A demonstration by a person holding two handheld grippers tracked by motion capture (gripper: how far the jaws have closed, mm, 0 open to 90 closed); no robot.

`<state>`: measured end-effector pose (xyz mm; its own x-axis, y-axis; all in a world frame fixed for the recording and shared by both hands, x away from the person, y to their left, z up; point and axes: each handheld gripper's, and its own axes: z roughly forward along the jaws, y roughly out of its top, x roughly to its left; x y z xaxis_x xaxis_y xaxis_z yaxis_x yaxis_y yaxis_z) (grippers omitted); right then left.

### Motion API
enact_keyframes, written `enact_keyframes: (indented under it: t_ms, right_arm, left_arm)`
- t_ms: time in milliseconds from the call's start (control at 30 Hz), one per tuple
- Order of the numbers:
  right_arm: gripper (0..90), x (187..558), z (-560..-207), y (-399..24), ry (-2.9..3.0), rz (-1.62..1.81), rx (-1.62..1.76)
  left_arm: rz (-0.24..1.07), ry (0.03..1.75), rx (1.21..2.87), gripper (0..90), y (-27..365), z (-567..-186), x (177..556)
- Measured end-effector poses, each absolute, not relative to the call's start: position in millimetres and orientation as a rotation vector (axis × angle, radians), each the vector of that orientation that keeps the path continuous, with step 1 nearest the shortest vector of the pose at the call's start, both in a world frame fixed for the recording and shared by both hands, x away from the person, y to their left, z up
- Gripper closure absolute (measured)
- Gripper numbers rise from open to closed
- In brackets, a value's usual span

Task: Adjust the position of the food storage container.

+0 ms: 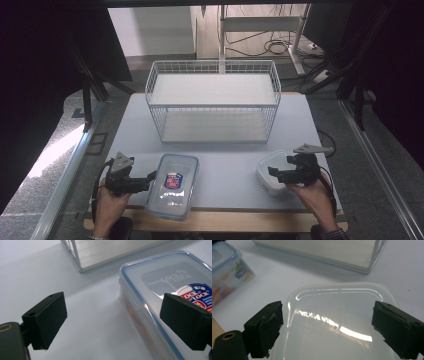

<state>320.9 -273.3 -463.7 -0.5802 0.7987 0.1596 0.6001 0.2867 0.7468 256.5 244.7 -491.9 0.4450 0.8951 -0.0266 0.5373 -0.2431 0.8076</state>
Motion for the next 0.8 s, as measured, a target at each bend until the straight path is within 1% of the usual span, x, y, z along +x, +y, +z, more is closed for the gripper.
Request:
enact_keyframes:
  t_ms: [67,100,133,167,200,233,300,333,433,467,500,533,567,633,667,700,800]
  right_arm:
    - [17.6,322,-466,-275,2.312,1.149,1.27]
    - [17.6,322,-466,-275,2.312,1.149,1.27]
    - [22.2,321,-464,-275,2.312,1.154,1.267]
    - [24.2,321,-464,-275,2.313,1.156,1.262]
    - [24.2,321,-464,-275,2.313,1.156,1.262]
    - [29.6,320,-464,-274,2.32,1.162,1.243]
    - [31.0,320,-464,-274,2.32,1.164,1.242]
    - [35.5,320,-463,-274,2.318,1.164,1.228]
    - [41.7,318,-461,-273,2.314,1.167,1.215]
    - [41.7,318,-461,-273,2.314,1.167,1.215]
    - [43.9,317,-460,-273,2.315,1.174,1.209]
    - [48.5,315,-458,-272,2.318,1.172,1.193]
    - [48.5,315,-458,-272,2.318,1.172,1.193]
    - [54.3,313,-456,-269,2.335,1.172,1.171]
    - [59.2,311,-455,-265,2.356,1.162,1.147]
    - [59.2,311,-455,-265,2.356,1.162,1.147]
    - [70.4,306,-454,-256,2.399,1.177,1.088]
  left_arm:
    - [0.557,1.207,1.891,7.8,243,-492,256]
    - [0.557,1.207,1.891,8.0,243,-492,256]
    - [0.535,1.206,1.875,8.0,243,-492,256]
    - [0.535,1.206,1.875,8.4,243,-492,256]
    - [0.53,1.206,1.871,8.4,243,-492,256]
    - [0.539,1.201,1.87,8.5,244,-491,256]
    - [0.542,1.197,1.868,8.6,244,-491,255]
    - [0.545,1.193,1.855,8.6,245,-490,254]
    - [0.538,1.193,1.842,8.6,246,-490,254]
    - [0.537,1.192,1.836,8.6,246,-490,254]
    - [0.54,1.195,1.83,8.6,246,-490,254]
    - [0.535,1.196,1.831,8.6,246,-490,254]
    - [0.535,1.196,1.831,8.7,246,-490,254]
    - [0.542,1.197,1.832,8.7,246,-490,254]
    - [0.537,1.194,1.835,8.8,246,-490,254]
    - [0.537,1.194,1.835,8.9,246,-490,254]
    - [0.536,1.19,1.834,9.7,246,-491,254]
